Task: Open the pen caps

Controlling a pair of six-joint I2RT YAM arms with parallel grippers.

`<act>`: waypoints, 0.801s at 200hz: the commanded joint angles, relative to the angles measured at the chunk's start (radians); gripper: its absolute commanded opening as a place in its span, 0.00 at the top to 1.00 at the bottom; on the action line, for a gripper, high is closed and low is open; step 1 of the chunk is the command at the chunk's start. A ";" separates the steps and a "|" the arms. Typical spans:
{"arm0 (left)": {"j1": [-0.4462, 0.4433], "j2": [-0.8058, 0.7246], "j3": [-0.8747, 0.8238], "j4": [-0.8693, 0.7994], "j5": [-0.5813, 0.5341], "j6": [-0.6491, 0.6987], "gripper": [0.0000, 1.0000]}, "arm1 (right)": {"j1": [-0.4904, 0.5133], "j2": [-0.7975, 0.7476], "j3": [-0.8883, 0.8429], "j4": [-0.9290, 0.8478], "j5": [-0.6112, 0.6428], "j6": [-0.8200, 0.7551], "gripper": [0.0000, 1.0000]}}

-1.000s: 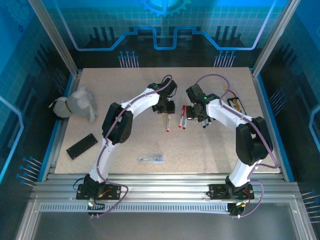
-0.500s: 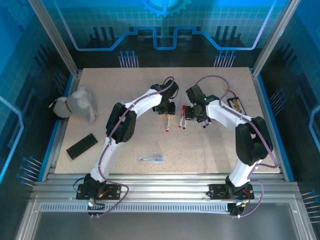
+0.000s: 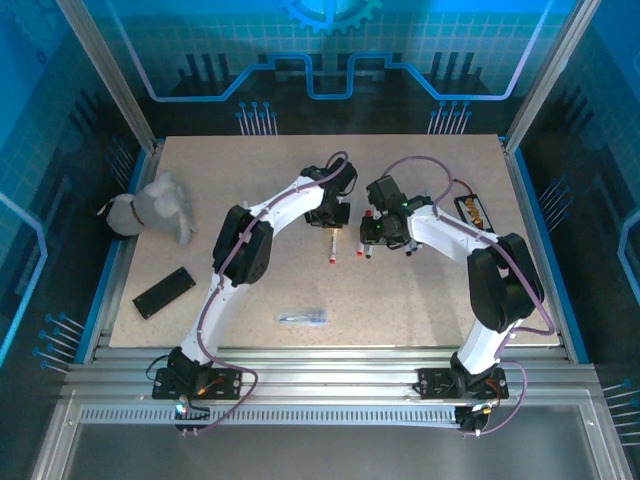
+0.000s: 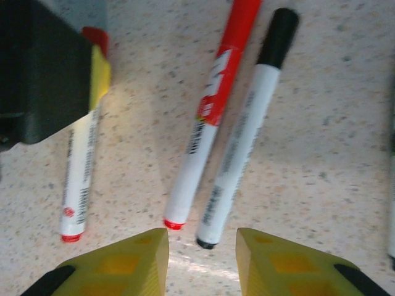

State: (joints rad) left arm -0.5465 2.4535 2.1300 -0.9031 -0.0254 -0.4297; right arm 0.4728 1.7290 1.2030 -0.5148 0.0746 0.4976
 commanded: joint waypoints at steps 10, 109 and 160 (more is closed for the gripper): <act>0.041 -0.081 -0.078 0.108 0.164 -0.016 1.00 | 0.034 0.006 -0.038 0.108 -0.149 0.039 0.65; 0.060 -0.264 -0.184 0.194 0.340 -0.071 1.00 | 0.033 0.015 -0.108 0.378 -0.374 0.182 0.44; 0.057 -0.297 -0.217 0.200 0.339 -0.067 1.00 | 0.024 0.052 -0.060 0.374 -0.353 0.213 0.76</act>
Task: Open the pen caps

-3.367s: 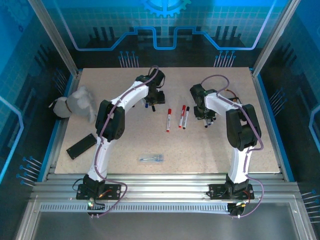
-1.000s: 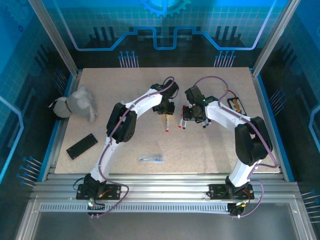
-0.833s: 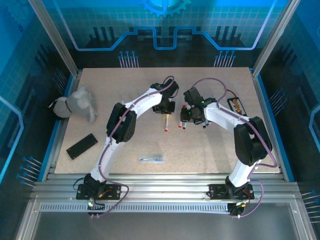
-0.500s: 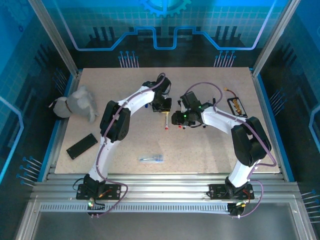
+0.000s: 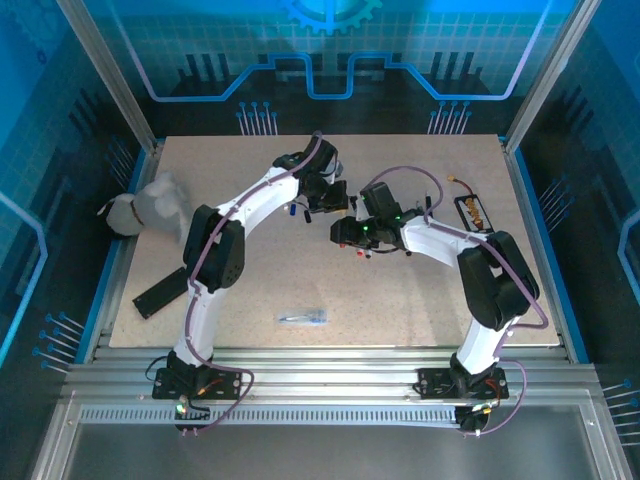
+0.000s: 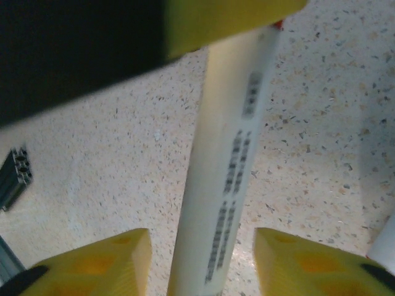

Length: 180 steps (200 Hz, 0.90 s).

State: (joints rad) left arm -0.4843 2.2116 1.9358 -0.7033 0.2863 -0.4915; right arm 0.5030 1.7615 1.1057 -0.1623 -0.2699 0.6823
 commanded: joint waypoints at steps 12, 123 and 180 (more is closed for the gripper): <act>-0.004 -0.059 -0.030 -0.001 0.019 -0.004 1.00 | -0.006 0.018 0.041 0.029 -0.006 0.032 0.98; -0.005 -0.040 -0.024 -0.012 -0.041 -0.016 0.68 | 0.007 -0.039 -0.022 0.079 -0.081 -0.003 1.00; -0.001 -0.034 -0.012 -0.015 -0.073 -0.024 0.69 | 0.018 -0.036 -0.017 0.061 -0.097 -0.015 1.00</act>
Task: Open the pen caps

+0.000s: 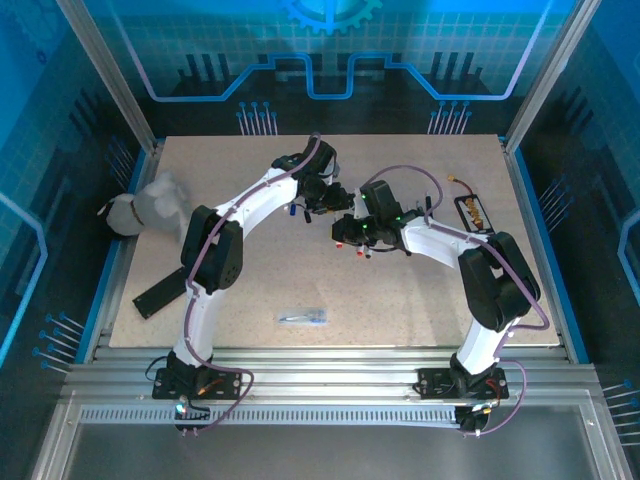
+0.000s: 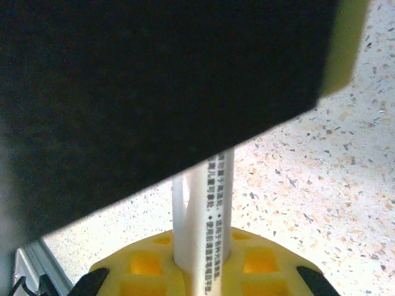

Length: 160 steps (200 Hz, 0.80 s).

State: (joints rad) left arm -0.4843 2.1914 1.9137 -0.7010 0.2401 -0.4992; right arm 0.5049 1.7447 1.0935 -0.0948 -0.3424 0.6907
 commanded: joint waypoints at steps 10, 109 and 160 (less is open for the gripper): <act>0.000 -0.011 0.014 -0.020 -0.030 -0.017 0.68 | 0.019 -0.021 -0.007 -0.012 -0.025 -0.023 1.00; 0.003 -0.004 0.021 -0.017 -0.023 -0.027 0.74 | 0.027 -0.023 -0.039 0.002 -0.024 -0.011 1.00; 0.003 0.001 0.013 -0.015 -0.011 -0.026 0.76 | 0.028 -0.010 -0.010 0.020 -0.023 0.001 1.00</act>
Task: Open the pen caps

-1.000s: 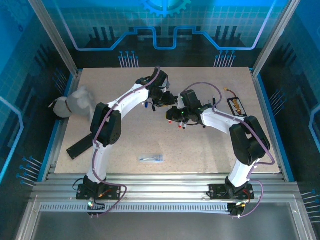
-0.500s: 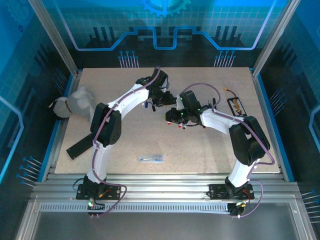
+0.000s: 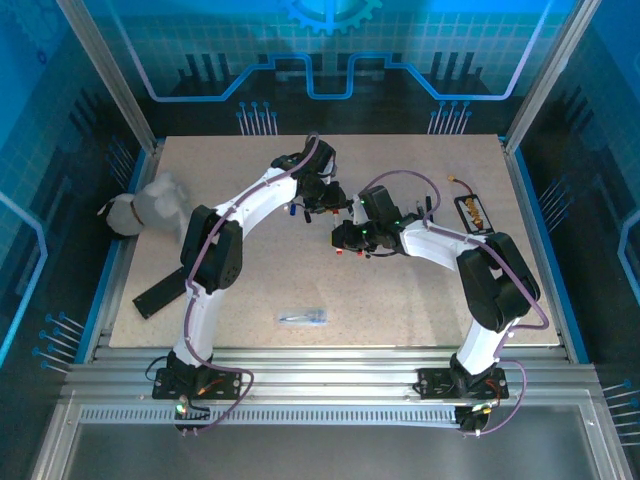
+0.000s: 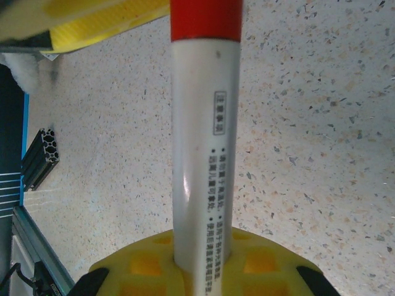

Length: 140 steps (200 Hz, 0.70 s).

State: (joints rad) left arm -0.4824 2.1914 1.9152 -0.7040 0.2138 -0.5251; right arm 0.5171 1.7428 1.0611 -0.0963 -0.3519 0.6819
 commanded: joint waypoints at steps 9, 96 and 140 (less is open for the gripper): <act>0.001 0.000 0.009 -0.012 0.015 0.000 0.77 | 0.016 -0.005 0.026 0.023 -0.014 0.011 1.00; 0.064 0.124 0.184 -0.044 -0.043 0.007 1.00 | 0.102 -0.089 -0.123 -0.006 -0.045 0.043 1.00; 0.116 0.326 0.598 -0.211 -0.074 0.019 1.00 | 0.331 -0.255 -0.302 -0.087 0.014 0.126 1.00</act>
State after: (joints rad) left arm -0.4381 2.4588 2.3524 -0.8799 0.2214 -0.5217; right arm 0.7269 1.5532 0.8097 -0.0902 -0.2897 0.7578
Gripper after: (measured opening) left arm 0.193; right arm 0.140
